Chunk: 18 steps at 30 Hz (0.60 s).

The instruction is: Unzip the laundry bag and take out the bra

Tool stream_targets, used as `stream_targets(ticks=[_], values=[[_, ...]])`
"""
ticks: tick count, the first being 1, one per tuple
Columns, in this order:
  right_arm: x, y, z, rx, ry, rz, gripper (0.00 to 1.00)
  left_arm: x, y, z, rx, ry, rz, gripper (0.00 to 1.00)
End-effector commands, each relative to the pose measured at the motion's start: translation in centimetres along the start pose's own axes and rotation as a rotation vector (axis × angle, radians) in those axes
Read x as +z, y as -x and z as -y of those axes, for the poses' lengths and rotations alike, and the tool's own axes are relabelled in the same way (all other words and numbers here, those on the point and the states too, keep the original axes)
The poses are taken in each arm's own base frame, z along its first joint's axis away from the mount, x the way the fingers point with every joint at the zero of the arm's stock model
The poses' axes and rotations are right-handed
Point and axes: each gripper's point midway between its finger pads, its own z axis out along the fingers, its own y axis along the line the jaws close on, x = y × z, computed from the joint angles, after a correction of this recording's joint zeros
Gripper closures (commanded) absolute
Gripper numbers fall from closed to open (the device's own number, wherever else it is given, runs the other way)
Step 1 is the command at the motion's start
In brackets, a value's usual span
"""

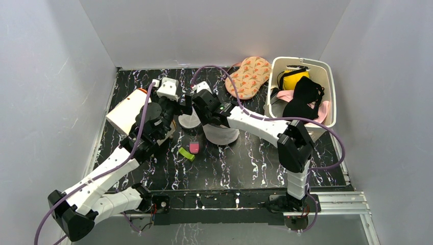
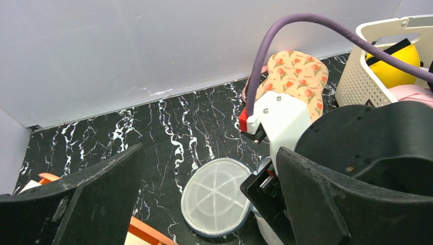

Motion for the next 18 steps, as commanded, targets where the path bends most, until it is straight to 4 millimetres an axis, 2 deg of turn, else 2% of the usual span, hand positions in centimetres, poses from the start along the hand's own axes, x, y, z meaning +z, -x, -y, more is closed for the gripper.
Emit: stream_targets(ticks=[1, 7, 11, 14, 18], values=[[-0.1, 2.1, 2.1, -0.004, -0.137, 0.054, 0.50, -1.0, 2.4, -1.3, -0.037, 0.039, 0.097, 0.02], [1.0, 1.5, 2.2, -0.008, -0.170, 0.047, 0.64, -0.9, 2.3, -1.4, -0.035, 0.051, 0.096, 0.02], [1.2, 1.4, 1.9, -0.015, -0.171, 0.036, 0.81, -0.8, 2.3, -1.4, -0.032, 0.050, 0.094, 0.02], [0.2, 2.3, 1.7, -0.013, -0.155, 0.049, 0.93, -0.9, 2.3, -1.5, -0.032, 0.053, 0.096, 0.02], [-2.0, 3.9, 1.3, 0.012, -0.096, 0.095, 1.00, -0.8, 2.3, -1.3, -0.028, 0.047, 0.092, 0.02]])
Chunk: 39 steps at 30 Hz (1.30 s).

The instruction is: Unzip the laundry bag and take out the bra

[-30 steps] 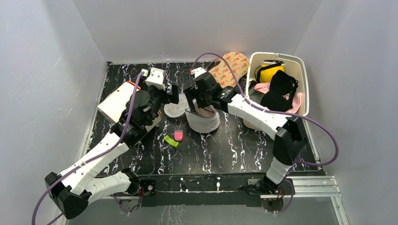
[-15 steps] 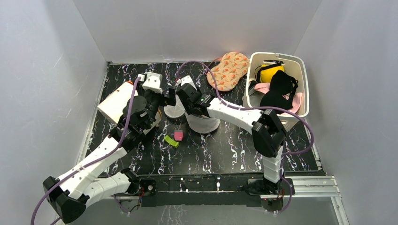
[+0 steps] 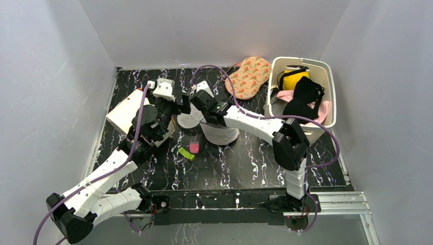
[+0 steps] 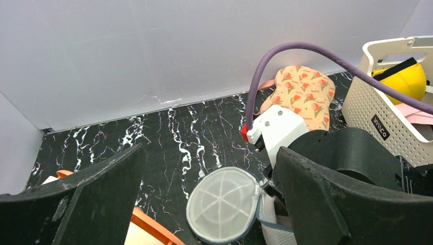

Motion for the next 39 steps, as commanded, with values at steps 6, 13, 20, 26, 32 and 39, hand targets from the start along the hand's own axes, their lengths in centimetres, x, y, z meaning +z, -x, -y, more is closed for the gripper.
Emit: stream_targets(ticks=[6, 13, 20, 26, 32, 39], values=[[-8.2, 7.3, 1.2, 0.157, 0.146, 0.255, 1.00, 0.2, 0.8, -0.1, -0.009, 0.011, 0.022, 0.02], [-12.3, 9.1, 1.9, 0.287, 0.247, 0.376, 1.00, 0.2, 0.7, -0.2, -0.016, 0.013, 0.023, 0.02], [-15.0, 10.1, 1.8, 0.413, 0.351, 0.434, 1.00, 0.1, 0.9, -0.2, -0.024, 0.011, 0.030, 0.02], [-17.8, 11.7, 2.8, 0.530, 0.417, 0.529, 1.00, 0.0, 1.0, -0.2, -0.025, 0.010, 0.033, 0.02], [-24.6, 16.5, 6.4, 0.654, 0.466, 0.731, 1.00, -0.6, 1.6, -0.6, -0.046, 0.014, 0.061, 0.02], [-29.6, 18.7, 10.8, 0.638, 0.384, 0.886, 1.00, -0.2, 1.3, 0.7, -0.055, -0.046, 0.045, 0.02]])
